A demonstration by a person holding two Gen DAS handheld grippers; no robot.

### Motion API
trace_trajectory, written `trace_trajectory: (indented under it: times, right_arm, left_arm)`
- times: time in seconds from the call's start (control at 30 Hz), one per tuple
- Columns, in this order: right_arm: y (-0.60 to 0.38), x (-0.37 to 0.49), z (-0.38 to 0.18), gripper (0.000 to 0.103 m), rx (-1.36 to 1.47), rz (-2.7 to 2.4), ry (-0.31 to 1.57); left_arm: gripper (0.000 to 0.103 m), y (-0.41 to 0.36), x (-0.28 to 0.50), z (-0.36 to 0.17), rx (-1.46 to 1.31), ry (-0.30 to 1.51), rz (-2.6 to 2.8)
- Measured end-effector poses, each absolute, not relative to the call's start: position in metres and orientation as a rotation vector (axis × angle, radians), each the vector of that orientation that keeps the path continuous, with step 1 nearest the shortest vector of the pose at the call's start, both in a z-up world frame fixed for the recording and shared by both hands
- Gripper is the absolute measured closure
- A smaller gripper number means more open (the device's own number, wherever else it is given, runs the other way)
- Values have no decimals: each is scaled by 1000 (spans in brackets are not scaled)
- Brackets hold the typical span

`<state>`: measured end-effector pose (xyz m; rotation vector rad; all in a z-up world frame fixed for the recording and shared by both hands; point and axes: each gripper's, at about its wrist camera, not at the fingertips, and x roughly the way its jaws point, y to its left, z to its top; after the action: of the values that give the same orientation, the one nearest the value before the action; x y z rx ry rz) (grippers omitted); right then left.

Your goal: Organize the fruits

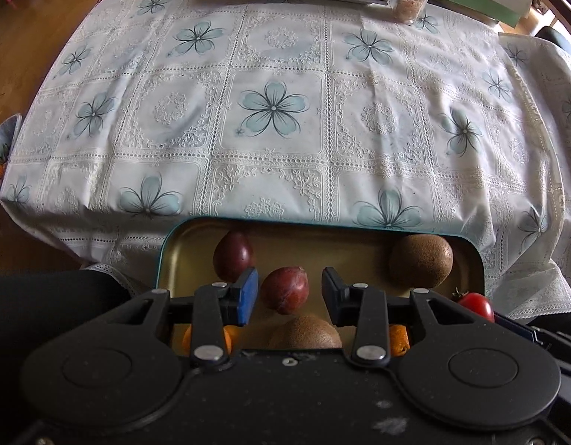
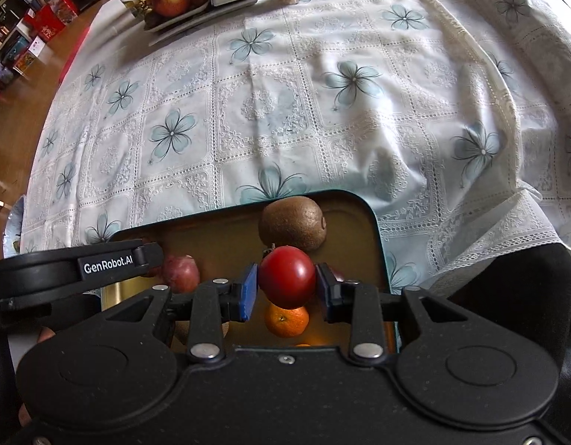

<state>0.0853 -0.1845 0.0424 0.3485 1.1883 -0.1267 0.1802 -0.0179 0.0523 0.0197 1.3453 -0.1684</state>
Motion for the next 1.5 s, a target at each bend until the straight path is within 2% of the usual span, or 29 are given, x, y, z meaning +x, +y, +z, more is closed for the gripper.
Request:
trace_trajectory:
  times: [0.33, 0.73, 1.13, 1.5]
  right_arm:
    - [-172, 81, 48, 60, 319, -93, 1178]
    - [-163, 50, 37, 60, 287, -63, 1161]
    - [-148, 1, 28, 60, 163, -38, 1022]
    - [-156, -25, 6, 60, 182, -47, 994]
  left_arm:
    - [63, -4, 161, 46, 21, 1363, -143]
    - [63, 12, 119, 47, 8, 1302, -141]
    - [63, 23, 68, 42, 11, 1206, -135]
    - [63, 27, 32, 31, 44, 1095, -149]
